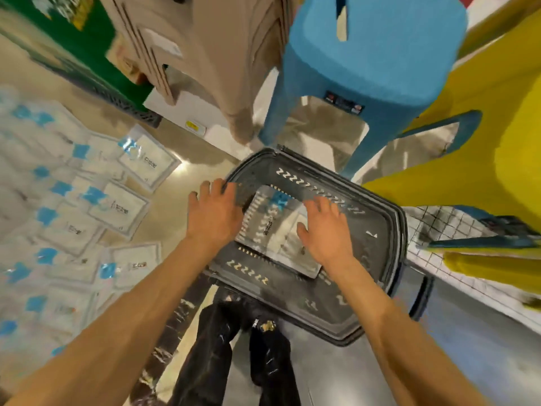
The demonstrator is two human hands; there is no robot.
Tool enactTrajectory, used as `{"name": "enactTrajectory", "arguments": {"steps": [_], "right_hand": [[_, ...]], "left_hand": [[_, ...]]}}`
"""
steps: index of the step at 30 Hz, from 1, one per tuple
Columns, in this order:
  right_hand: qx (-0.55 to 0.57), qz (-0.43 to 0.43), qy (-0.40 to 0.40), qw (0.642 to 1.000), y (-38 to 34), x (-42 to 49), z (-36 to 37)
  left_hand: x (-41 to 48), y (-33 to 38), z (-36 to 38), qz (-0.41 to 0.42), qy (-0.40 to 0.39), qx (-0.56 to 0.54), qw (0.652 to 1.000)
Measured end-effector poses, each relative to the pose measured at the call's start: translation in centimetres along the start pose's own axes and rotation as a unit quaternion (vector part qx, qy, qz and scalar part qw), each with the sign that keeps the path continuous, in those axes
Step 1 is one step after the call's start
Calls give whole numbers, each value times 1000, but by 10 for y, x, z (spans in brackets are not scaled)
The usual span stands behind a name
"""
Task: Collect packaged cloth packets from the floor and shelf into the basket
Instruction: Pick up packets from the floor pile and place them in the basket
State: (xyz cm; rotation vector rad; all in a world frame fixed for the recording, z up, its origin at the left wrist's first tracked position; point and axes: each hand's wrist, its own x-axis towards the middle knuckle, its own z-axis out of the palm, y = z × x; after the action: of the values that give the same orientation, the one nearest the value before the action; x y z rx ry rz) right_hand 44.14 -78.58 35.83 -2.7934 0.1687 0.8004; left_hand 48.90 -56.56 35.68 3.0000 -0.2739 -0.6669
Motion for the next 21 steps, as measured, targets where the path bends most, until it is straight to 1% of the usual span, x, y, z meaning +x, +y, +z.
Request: {"name": "enactTrajectory", "arguments": {"steps": [4,10,15,21], "right_hand": [[-51,-81,16,995,-46,-16,-46],[-114,-199,7,973,-123,-33,-74],[-151,-280,3,948,-189,-49,-71],[-215,-344,-52,912,-263,-69,-43]], "left_hand": [[-44,-28,-38,-71,24,-23,997],[-119,-82,-66,-203,54,-68,975],[-182,-136,-65,-283,58,-69,955],[-261,-191,-43,-379,23,-100,920]]}}
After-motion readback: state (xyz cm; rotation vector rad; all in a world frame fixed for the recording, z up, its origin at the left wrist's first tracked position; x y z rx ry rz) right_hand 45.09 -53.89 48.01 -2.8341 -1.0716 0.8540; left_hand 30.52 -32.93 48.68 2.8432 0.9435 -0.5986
